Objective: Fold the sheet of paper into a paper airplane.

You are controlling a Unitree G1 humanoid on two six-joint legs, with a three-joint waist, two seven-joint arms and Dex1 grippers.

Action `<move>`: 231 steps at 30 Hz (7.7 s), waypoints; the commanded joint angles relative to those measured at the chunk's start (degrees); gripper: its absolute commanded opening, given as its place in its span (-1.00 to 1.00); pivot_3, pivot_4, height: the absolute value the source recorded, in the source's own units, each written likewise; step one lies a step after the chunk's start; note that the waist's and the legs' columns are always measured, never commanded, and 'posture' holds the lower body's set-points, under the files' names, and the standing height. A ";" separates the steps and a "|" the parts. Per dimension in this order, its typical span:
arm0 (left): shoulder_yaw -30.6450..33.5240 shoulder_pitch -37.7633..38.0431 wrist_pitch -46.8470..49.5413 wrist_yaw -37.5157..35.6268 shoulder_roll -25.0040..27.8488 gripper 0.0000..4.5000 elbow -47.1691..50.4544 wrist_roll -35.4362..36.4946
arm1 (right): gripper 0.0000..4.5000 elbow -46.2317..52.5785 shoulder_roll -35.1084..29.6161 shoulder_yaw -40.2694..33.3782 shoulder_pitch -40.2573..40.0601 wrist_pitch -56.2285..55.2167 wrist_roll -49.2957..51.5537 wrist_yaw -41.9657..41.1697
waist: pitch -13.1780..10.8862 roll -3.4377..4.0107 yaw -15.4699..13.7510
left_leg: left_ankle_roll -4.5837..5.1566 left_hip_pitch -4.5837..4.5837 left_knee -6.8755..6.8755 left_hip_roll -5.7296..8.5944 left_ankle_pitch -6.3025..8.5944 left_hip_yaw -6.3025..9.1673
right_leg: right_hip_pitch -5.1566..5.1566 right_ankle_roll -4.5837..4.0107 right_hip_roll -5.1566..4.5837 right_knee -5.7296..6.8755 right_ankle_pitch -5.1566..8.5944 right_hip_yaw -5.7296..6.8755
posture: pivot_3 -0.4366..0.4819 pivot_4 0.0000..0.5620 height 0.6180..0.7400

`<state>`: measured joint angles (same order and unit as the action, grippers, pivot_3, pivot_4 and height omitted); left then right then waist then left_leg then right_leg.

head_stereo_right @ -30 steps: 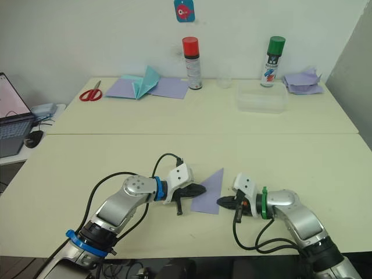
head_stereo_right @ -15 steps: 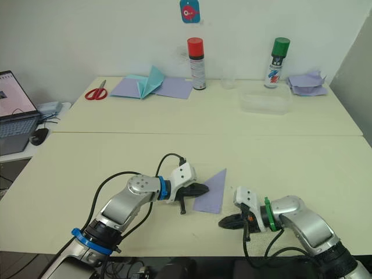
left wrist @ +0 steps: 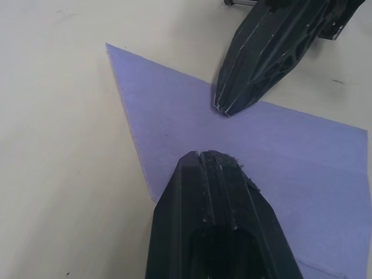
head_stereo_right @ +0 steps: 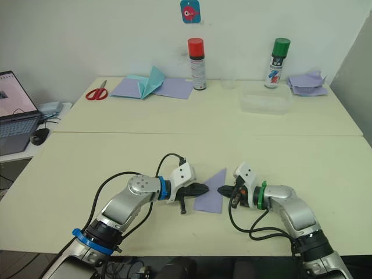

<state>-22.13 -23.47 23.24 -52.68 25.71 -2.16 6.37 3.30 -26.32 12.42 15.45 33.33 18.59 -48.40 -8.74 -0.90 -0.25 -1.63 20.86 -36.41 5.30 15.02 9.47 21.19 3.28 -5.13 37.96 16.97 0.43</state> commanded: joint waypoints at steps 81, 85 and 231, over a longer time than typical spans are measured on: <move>10.95 -5.12 0.49 -7.74 2.32 -0.39 -2.95 8.02 | -1.00 8.27 -1.32 5.99 -2.98 6.42 -5.10 7.98 | -0.26 -0.08 0.34 | -0.02 0.21 0.37 -0.03 -0.01 0.03 | 0.16 0.25 0.01 -0.13 0.09 0.00 | -0.05 -0.47 1.00; 7.83 -11.23 -15.94 -12.63 5.07 0.17 -13.02 2.15 | -1.00 7.32 -0.65 6.03 -2.33 5.74 -5.14 7.99 | -0.26 -0.07 0.30 | -0.03 0.21 0.37 -0.01 -0.02 0.02 | 0.18 0.01 0.02 -0.19 -0.05 0.01 | -0.05 -0.47 1.00; 12.52 -8.88 -34.75 -21.87 9.28 -0.99 -18.06 -4.59 | -1.00 19.62 -9.55 -8.95 3.41 8.21 13.21 -4.55 | -0.60 -0.09 2.62 | -0.38 1.16 -0.52 0.75 -0.18 1.36 | 1.15 -0.02 -0.08 1.04 -0.14 0.02 | -0.05 -0.47 1.00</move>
<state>-10.57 -34.21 -15.68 -75.45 33.97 -27.65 0.34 20.40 -35.14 5.28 18.59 43.23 30.44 -50.86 -9.33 -0.98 2.37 -2.01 22.00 -36.94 6.06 14.85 10.85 22.32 3.26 -5.21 39.00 16.84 0.44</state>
